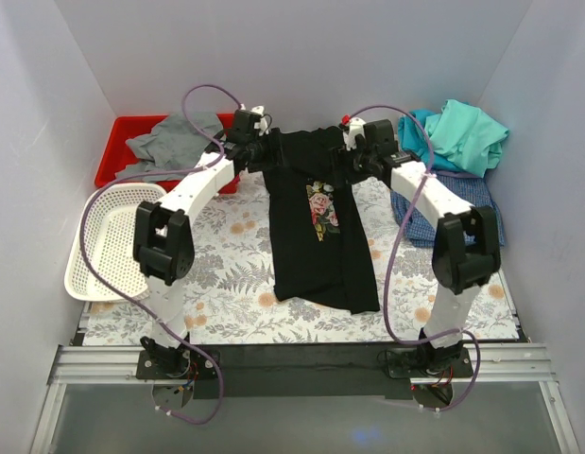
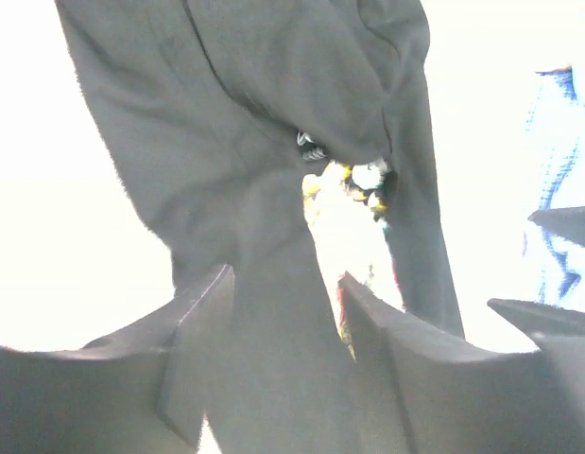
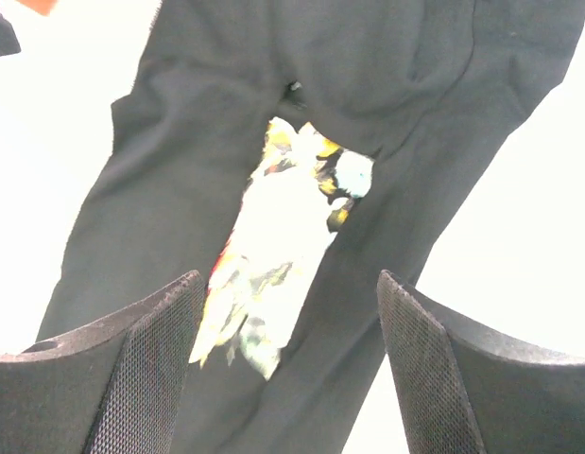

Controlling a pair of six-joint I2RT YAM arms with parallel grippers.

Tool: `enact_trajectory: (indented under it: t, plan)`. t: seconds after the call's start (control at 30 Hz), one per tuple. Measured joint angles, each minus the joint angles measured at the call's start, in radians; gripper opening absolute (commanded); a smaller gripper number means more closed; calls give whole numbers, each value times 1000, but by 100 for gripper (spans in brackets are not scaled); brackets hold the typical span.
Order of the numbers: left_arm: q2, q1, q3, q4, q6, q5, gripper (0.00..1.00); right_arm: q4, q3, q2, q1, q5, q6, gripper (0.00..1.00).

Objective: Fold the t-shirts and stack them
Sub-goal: Fold the tshirt

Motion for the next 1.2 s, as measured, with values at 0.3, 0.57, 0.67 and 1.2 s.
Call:
enact_trajectory:
  t: [0.3, 0.57, 0.67, 1.2]
  plan:
    - [-317, 0, -410, -6, -76, -69, 74, 102, -454, -299, 42, -24, 68, 80]
    - [-482, 0, -772, -53, -130, -114, 74, 117, -672, -410, 153, -20, 130, 80]
    - [-523, -3, -855, -43, -152, -67, 74, 136, -698, -415, 202, -10, 148, 80]
    - [-615, -205, -1067, 30, -245, 196, 70, 149, -723, -378, 235, 43, 185, 79]
